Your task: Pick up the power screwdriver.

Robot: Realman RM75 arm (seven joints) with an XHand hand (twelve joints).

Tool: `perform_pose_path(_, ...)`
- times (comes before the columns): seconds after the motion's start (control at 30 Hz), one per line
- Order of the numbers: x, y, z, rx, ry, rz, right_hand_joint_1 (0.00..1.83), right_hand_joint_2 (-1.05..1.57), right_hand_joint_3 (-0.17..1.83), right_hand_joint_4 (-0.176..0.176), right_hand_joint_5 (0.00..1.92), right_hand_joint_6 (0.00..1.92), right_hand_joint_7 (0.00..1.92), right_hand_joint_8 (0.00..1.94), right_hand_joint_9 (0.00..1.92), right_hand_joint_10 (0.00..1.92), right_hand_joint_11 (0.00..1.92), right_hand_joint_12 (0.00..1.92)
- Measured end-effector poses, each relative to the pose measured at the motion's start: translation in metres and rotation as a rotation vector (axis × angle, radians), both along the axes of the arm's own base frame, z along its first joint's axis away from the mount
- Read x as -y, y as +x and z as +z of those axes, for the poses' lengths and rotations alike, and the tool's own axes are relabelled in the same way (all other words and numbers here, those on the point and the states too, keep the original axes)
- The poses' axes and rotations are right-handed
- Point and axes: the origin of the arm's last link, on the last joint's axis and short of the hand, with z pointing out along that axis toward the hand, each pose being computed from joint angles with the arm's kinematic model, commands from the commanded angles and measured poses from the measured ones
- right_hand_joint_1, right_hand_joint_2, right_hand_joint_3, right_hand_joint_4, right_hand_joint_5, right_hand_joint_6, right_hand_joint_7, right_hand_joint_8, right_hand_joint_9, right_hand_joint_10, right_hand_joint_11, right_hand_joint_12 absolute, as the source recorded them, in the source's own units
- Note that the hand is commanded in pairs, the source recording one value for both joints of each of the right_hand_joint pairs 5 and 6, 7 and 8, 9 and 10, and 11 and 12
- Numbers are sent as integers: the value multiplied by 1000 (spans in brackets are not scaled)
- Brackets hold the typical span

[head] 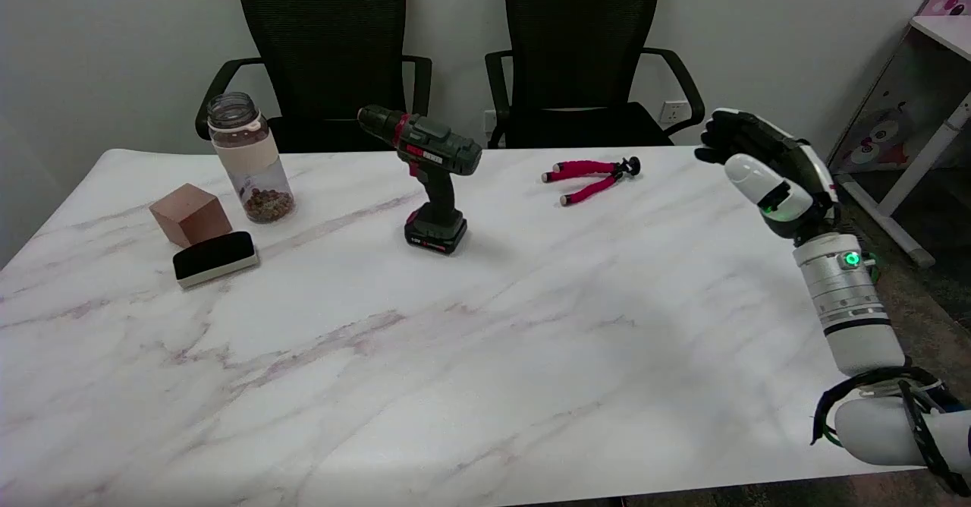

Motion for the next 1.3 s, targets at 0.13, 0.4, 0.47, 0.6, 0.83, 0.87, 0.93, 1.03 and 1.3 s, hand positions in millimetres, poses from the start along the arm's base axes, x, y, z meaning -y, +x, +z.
perform_pose_path(0.13,1,-4,-5,-6,24,-17,886,-14,811,-14,456,456,456,456,512,512,565,565)
perform_pose_path(0.4,8,-22,-20,-5,68,-90,909,-423,816,104,320,320,320,320,363,363,368,368)
perform_pose_path(0.47,12,-29,-23,-4,78,-114,909,-436,799,112,310,310,310,310,361,361,370,370)
perform_pose_path(0.6,23,-42,-30,10,101,-151,908,-434,770,117,301,301,301,301,366,366,385,385)
perform_pose_path(0.83,52,-64,-55,62,153,-193,907,-438,763,131,287,287,287,287,367,367,386,386)
perform_pose_path(0.87,57,-66,-59,68,160,-198,907,-439,764,133,286,286,286,286,367,367,385,385)
perform_pose_path(0.93,68,-71,-69,81,177,-210,907,-441,766,136,283,283,283,283,366,366,383,383)
perform_pose_path(1.03,83,-77,-84,97,198,-225,907,-448,771,142,279,279,279,279,364,364,382,382)
perform_pose_path(1.3,121,-84,-119,121,237,-266,904,-540,802,176,233,233,233,233,323,323,311,311)
